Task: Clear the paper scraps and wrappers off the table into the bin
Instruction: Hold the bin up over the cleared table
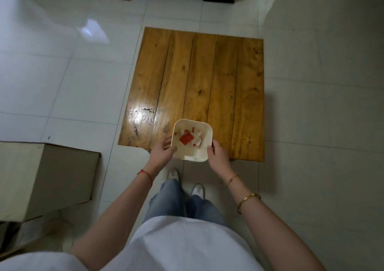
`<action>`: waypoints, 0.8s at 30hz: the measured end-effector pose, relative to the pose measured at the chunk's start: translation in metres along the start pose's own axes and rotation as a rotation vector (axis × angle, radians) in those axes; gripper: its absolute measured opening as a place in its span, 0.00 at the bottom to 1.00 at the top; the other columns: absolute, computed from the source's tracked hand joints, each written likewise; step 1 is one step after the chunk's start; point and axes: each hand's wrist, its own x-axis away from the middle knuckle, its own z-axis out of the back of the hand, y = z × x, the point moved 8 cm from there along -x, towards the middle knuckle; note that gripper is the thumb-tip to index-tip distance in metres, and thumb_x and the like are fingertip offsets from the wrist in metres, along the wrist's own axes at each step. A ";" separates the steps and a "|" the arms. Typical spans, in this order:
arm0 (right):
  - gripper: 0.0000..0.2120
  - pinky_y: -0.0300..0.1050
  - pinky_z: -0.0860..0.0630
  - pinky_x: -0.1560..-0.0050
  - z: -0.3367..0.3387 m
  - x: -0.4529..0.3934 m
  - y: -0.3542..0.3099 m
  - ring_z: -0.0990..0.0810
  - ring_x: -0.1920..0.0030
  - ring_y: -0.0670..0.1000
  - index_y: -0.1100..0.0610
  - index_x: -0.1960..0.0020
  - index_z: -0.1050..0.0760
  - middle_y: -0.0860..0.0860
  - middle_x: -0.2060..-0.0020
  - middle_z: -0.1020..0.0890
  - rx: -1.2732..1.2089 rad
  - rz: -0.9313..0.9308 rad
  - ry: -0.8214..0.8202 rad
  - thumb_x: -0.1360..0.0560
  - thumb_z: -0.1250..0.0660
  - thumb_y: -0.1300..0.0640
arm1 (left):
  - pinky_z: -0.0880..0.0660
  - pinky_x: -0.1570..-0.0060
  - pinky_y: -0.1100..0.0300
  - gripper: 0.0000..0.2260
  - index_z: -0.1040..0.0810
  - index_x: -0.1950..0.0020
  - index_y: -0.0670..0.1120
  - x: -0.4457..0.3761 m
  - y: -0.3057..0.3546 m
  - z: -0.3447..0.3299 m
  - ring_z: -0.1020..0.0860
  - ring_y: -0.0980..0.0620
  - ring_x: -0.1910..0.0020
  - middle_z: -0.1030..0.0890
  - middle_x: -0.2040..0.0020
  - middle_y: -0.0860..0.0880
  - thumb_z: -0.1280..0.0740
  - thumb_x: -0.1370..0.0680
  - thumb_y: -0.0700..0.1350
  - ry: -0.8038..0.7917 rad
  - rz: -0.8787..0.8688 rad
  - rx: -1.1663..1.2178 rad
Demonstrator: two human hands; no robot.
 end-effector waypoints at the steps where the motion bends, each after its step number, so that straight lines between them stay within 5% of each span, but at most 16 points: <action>1: 0.12 0.35 0.27 0.68 0.001 -0.007 -0.009 0.22 0.60 0.45 0.50 0.38 0.29 0.48 0.56 0.20 0.000 -0.002 0.003 0.18 0.46 0.53 | 0.29 0.55 0.65 0.21 0.30 0.30 0.47 -0.006 0.010 0.005 0.25 0.50 0.45 0.23 0.35 0.44 0.35 0.23 0.41 0.003 -0.022 -0.003; 6: 0.16 0.35 0.28 0.68 -0.001 -0.048 -0.058 0.22 0.59 0.45 0.50 0.31 0.33 0.45 0.54 0.22 -0.004 0.010 0.003 0.18 0.46 0.52 | 0.28 0.56 0.65 0.20 0.32 0.30 0.47 -0.048 0.049 0.032 0.26 0.51 0.43 0.23 0.36 0.45 0.36 0.22 0.44 -0.002 -0.075 -0.027; 10: 0.17 0.31 0.31 0.72 -0.008 -0.093 -0.095 0.25 0.64 0.42 0.51 0.30 0.34 0.47 0.51 0.20 -0.024 0.020 0.000 0.18 0.46 0.53 | 0.27 0.70 0.71 0.19 0.31 0.31 0.49 -0.093 0.073 0.061 0.23 0.53 0.49 0.21 0.40 0.46 0.36 0.22 0.44 -0.011 -0.096 -0.041; 20: 0.17 0.35 0.28 0.60 -0.054 -0.215 -0.158 0.23 0.51 0.45 0.52 0.31 0.32 0.49 0.46 0.22 -0.089 -0.062 0.019 0.18 0.46 0.54 | 0.24 0.60 0.64 0.24 0.34 0.28 0.47 -0.224 0.106 0.123 0.23 0.47 0.43 0.23 0.35 0.43 0.36 0.24 0.43 -0.094 -0.026 -0.158; 24: 0.17 0.38 0.26 0.53 -0.066 -0.246 -0.164 0.23 0.46 0.49 0.54 0.31 0.32 0.49 0.45 0.22 -0.107 -0.115 0.020 0.18 0.46 0.55 | 0.26 0.48 0.54 0.23 0.34 0.29 0.47 -0.264 0.108 0.133 0.26 0.43 0.36 0.25 0.33 0.43 0.35 0.24 0.43 -0.128 0.012 -0.182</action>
